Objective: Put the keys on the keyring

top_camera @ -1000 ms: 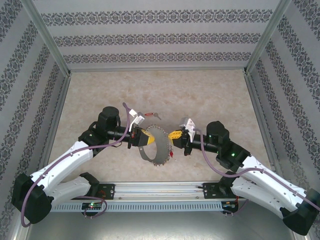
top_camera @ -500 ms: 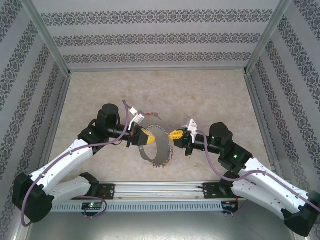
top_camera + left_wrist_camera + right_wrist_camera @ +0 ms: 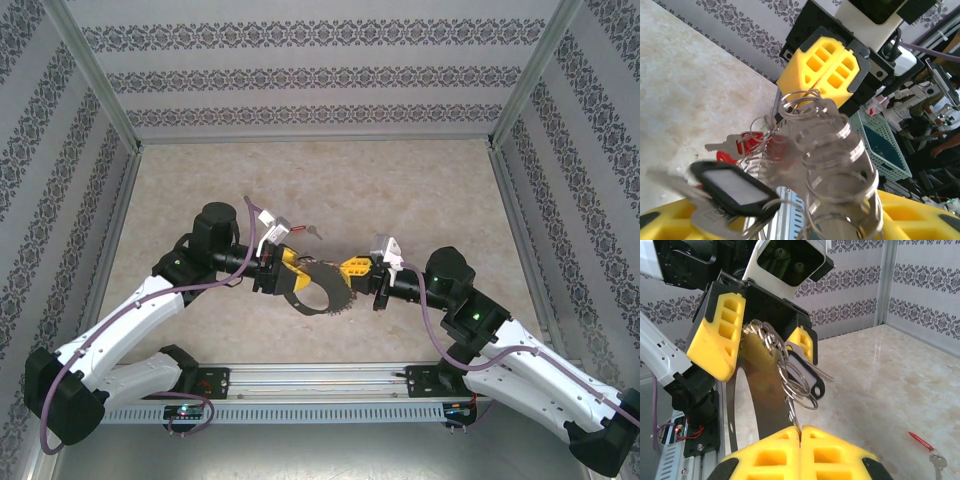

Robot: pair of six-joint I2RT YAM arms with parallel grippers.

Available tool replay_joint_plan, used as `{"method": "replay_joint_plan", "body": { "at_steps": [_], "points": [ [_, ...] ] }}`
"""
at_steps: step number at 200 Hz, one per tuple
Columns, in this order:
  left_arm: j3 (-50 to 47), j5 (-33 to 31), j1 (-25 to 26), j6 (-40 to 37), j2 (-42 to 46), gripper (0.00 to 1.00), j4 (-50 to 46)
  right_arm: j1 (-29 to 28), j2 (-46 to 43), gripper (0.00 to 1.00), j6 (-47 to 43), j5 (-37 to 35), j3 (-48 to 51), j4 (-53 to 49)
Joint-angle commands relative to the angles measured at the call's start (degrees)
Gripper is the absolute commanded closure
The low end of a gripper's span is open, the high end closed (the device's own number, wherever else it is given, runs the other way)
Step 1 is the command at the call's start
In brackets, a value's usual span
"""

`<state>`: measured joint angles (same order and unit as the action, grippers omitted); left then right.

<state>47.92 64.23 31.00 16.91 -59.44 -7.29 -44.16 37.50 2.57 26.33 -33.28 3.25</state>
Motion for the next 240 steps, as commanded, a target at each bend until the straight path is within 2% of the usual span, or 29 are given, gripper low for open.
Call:
{"method": "replay_joint_plan", "body": {
  "at_steps": [1,9,20,57,85,104,141,160,194,240],
  "points": [
    [2.0,-2.3,-0.1,-0.9,0.0,0.35,-0.5,-0.9,-1.0,1.0,-0.6,0.1,0.1,4.3],
    [2.3,-3.7,0.0,-1.7,0.2,0.13,-1.5,-0.9,-1.1,1.0,-0.6,0.1,0.2,4.5],
    [2.6,-6.3,0.0,-3.1,0.5,0.01,-3.0,-0.8,-1.0,1.0,-0.6,0.2,0.2,4.5],
    [3.8,-18.2,0.0,-8.4,2.6,0.0,-8.1,-0.8,-1.4,1.0,-0.5,-1.1,0.5,4.6],
    [3.6,-27.5,0.1,-13.9,8.5,0.0,-9.2,-0.9,-0.7,1.0,-0.4,-4.1,-0.3,2.9],
    [4.8,-30.1,0.2,-17.5,11.6,0.04,-11.1,-0.8,-0.4,1.0,-0.3,-5.5,-0.6,2.4],
    [9.8,-30.7,2.8,-24.2,11.8,0.16,-16.9,-0.9,1.5,1.0,0.1,-8.2,-2.2,1.1],
    [12.4,-32.0,6.1,-27.7,10.1,0.2,-19.4,-1.3,2.5,1.0,0.0,-10.7,-3.1,-0.3],
    [17.0,-34.8,11.8,-33.1,4.9,0.33,-23.6,-1.8,2.7,1.0,-0.1,-12.6,-3.9,-1.2],
    [18.5,-34.9,16.2,-34.2,0.4,0.45,-20.7,-2.6,3.5,1.0,-0.1,-13.9,-4.5,-1.8]
  ]
}}
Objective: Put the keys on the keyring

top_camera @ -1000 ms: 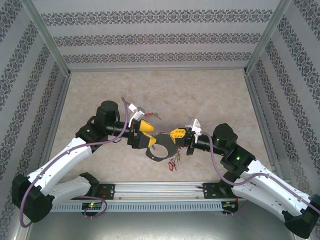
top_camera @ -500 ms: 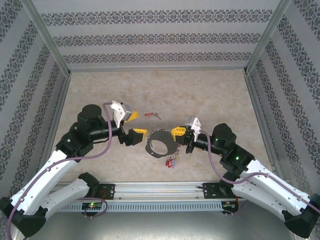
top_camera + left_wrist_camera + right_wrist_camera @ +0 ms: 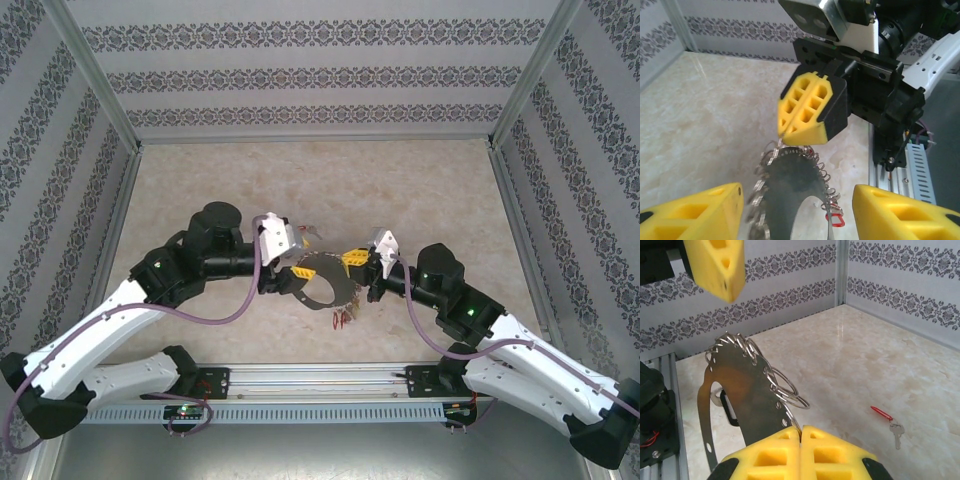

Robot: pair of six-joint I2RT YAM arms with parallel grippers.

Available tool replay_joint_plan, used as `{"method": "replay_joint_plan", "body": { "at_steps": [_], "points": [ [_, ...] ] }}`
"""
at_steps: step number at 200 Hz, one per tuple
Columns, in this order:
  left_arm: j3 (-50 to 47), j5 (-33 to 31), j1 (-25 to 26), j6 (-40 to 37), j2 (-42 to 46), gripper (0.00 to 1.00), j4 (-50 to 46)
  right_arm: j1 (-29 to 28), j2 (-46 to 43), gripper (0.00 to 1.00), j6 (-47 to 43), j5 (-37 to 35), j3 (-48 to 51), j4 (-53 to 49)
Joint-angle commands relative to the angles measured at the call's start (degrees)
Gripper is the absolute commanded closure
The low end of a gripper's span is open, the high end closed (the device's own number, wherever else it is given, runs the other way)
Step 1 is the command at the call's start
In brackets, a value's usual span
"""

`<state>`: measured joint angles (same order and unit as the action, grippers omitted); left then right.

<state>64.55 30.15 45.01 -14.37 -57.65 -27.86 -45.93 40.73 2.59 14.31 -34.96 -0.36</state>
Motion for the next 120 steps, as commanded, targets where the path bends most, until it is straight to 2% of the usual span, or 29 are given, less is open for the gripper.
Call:
{"method": "replay_joint_plan", "body": {
  "at_steps": [1,35,74,120],
  "points": [
    [1.9,-0.9,2.3,-3.0,-1.5,0.45,-0.1,-0.8,0.2,1.0,-0.1,-1.9,-2.8,1.8],
    [2.4,-4.1,5.5,-4.4,-4.8,0.5,0.7,-1.3,0.7,1.0,-0.4,-2.7,-3.3,1.2],
    [1.2,-12.9,7.6,-7.1,-6.1,0.56,2.7,-1.7,-1.8,1.0,-1.0,-1.5,-1.2,3.7],
    [1.0,-13.5,7.8,-7.3,-7.9,0.58,5.1,-1.9,-2.7,1.0,-1.5,1.2,-0.1,4.8]
  ]
}}
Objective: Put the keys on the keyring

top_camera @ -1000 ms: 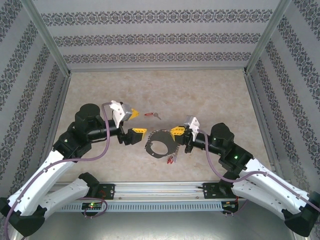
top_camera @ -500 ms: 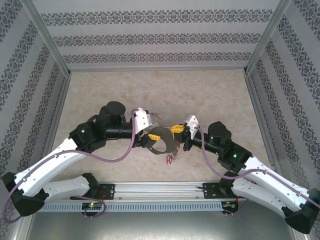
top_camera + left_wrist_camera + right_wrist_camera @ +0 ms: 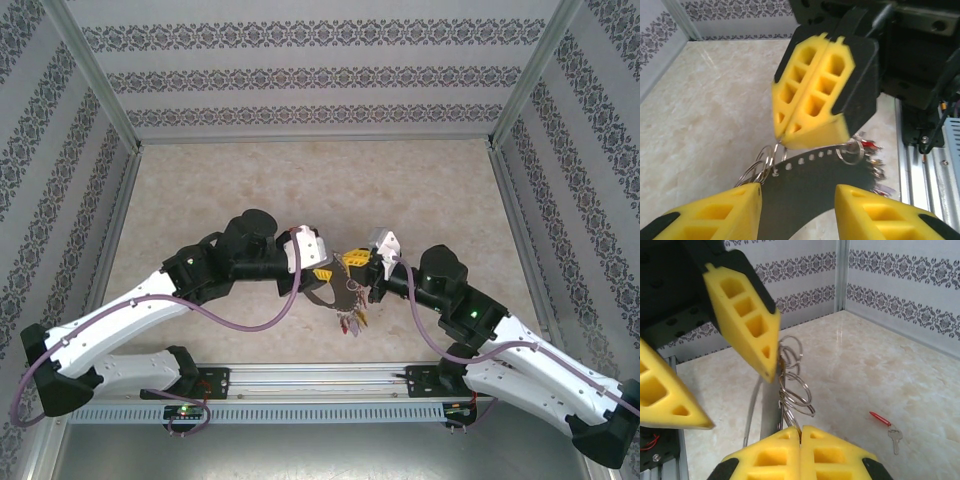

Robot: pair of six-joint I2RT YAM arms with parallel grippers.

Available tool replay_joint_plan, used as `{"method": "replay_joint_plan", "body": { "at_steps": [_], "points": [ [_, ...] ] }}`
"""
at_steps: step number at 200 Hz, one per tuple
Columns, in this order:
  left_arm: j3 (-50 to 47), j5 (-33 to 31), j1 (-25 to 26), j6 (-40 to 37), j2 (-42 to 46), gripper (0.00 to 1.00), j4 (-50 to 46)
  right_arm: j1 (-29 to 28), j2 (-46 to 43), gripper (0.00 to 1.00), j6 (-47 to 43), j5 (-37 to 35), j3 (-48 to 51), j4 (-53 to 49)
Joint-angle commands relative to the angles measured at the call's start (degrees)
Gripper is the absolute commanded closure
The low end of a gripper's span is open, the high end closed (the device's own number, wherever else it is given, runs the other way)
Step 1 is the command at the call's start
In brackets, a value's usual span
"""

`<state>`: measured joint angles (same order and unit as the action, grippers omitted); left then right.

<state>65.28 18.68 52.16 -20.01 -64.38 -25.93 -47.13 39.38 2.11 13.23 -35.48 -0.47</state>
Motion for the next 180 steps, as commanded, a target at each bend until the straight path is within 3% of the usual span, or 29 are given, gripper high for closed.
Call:
{"method": "replay_joint_plan", "body": {
  "at_steps": [1,87,111,134,165,180],
  "points": [
    [0.2,-2.0,0.7,-1.7,-1.1,0.58,3.2,-0.7,-1.4,1.0,-1.1,2.4,0.5,4.9],
    [0.5,-1.1,0.7,-1.3,-1.7,0.65,3.9,-1.3,-0.2,1.0,-1.5,3.8,0.5,5.5],
    [-1.2,-1.3,0.1,1.3,-0.7,0.77,4.4,-1.3,-0.2,1.0,-0.8,0.5,0.8,3.9],
    [-1.7,0.2,-1.8,4.3,-1.5,0.77,0.6,-1.0,-1.6,1.0,2.4,-4.6,1.9,1.8],
    [-4.2,2.2,-3.0,7.8,-0.9,0.67,0.0,-0.1,-3.7,0.63,11.6,-14.1,3.3,-6.5],
    [-6.0,3.8,-4.3,9.8,0.7,0.65,1.5,0.3,-6.4,0.52,17.3,-16.9,4.8,-10.9]
  ]
}}
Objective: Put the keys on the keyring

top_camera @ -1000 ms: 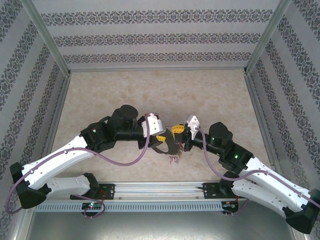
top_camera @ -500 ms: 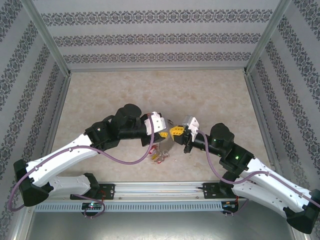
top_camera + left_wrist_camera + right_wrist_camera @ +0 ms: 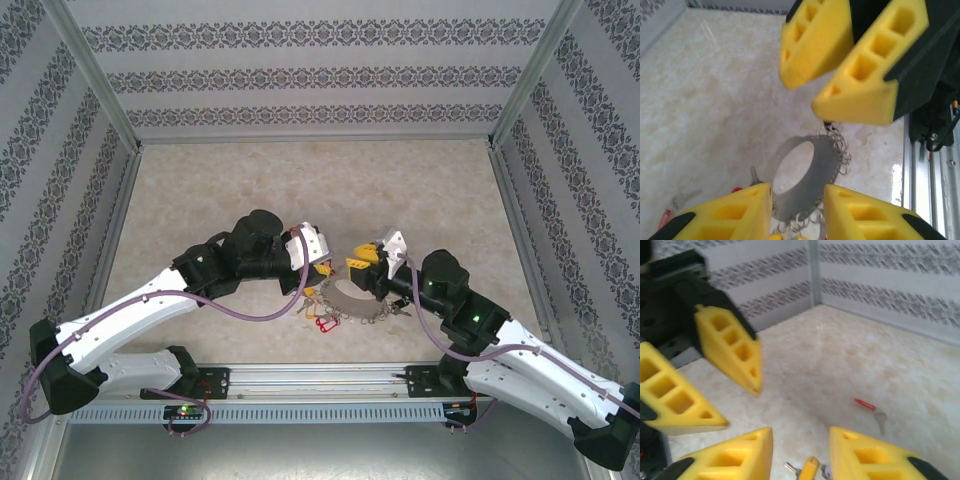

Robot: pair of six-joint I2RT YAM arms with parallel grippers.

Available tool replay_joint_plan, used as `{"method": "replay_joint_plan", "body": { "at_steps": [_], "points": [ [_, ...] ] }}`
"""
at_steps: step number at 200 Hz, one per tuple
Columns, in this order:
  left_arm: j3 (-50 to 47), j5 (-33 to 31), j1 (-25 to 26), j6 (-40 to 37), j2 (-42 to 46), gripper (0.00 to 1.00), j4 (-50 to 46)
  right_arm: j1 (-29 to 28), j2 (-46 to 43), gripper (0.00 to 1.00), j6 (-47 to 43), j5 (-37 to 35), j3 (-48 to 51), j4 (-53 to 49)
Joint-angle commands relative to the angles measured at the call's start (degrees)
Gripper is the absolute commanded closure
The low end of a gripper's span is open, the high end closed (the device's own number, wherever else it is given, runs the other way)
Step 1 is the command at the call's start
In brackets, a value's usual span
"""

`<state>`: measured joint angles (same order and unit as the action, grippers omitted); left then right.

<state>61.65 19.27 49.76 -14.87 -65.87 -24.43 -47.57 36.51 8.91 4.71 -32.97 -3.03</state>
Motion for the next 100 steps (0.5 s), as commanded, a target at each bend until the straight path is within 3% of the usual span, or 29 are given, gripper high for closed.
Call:
{"method": "replay_joint_plan", "body": {
  "at_steps": [1,17,45,100],
  "points": [
    [-2.5,3.3,-2.0,4.8,2.4,0.65,0.1,0.7,-3.7,0.51,10.9,-8.5,2.3,-8.8],
    [-4.2,5.5,-4.1,7.2,3.6,0.65,2.0,0.8,-5.3,0.46,17.2,-12.6,2.0,-18.1],
    [-8.7,8.0,-6.6,13.2,4.0,0.64,7.0,1.2,-4.4,0.47,26.2,-13.1,1.3,-32.0],
    [-10.5,5.6,-7.3,13.9,2.0,0.64,5.5,0.3,7.3,0.56,38.8,1.5,4.8,-29.0]
  ]
}}
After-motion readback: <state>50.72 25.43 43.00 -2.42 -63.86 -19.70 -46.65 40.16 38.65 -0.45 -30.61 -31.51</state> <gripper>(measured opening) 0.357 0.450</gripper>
